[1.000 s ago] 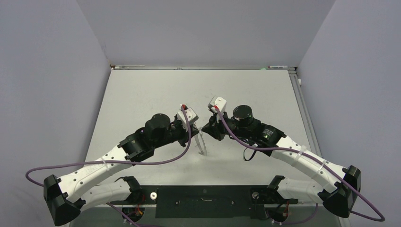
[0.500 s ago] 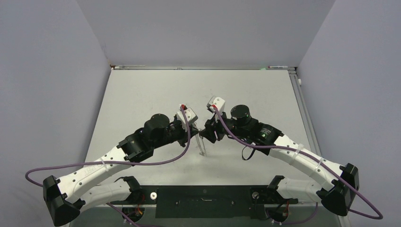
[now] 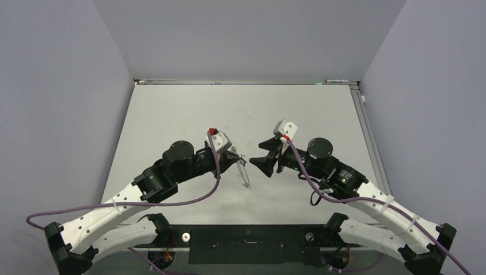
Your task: Put the keys on the keyring
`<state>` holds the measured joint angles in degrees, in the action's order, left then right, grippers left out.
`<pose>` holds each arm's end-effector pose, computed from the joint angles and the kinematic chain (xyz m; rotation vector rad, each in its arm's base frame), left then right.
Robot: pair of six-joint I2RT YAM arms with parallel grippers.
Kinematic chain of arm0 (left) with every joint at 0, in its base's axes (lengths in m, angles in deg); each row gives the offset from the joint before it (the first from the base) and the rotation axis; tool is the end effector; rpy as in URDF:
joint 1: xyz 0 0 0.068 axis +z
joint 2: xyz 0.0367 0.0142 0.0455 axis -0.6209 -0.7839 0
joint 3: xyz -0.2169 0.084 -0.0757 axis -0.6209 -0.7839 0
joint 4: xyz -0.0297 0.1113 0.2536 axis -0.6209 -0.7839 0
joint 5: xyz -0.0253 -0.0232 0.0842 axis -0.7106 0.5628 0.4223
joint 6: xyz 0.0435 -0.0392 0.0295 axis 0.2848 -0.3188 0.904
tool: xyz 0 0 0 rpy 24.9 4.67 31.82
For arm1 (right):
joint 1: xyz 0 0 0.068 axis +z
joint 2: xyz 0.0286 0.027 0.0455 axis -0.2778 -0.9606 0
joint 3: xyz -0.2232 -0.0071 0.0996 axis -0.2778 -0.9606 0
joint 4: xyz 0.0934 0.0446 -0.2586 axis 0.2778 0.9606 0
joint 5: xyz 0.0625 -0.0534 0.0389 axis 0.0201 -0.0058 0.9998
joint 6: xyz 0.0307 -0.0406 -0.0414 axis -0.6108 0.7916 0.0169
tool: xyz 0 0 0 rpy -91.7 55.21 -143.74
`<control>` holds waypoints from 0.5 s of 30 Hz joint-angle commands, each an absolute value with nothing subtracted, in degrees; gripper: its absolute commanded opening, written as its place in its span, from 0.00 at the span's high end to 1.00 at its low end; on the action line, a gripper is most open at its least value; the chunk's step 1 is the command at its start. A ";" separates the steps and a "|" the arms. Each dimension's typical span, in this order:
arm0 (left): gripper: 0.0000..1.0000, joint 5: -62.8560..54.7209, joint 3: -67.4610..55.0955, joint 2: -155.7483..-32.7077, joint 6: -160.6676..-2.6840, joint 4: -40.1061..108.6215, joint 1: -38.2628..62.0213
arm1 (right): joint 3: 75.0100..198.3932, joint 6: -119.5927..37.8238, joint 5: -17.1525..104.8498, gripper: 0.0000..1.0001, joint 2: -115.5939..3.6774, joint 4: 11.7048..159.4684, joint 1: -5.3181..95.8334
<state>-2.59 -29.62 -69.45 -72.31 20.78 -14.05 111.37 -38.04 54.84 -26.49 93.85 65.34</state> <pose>0.1525 -0.2081 0.3174 0.8725 1.6553 -0.7775 0.1573 0.2073 0.3296 -0.9316 1.5857 0.9495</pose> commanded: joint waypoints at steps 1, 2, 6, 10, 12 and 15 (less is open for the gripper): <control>1.00 -6.35 -30.53 -65.50 -71.77 28.70 -14.09 | 108.64 -35.75 57.89 0.42 -23.79 85.54 65.52; 1.00 -7.12 -30.89 -64.95 -71.69 29.20 -14.09 | 108.81 -35.43 58.97 0.42 -24.08 85.51 65.42; 1.00 -8.97 -31.90 -63.23 -71.78 30.97 -14.10 | 110.48 -34.51 62.93 0.46 -26.52 85.52 65.03; 1.00 -11.00 -33.17 -61.54 -72.47 33.98 -13.77 | 112.57 -34.51 66.26 0.49 -28.61 84.68 64.89; 1.00 -11.63 -33.48 -61.13 -72.88 34.79 -13.44 | 113.56 -34.51 68.45 0.49 -29.64 83.91 64.90; 1.00 -12.27 -33.46 -60.91 -73.07 35.02 -13.14 | 114.31 -34.51 70.46 0.49 -30.58 83.56 64.81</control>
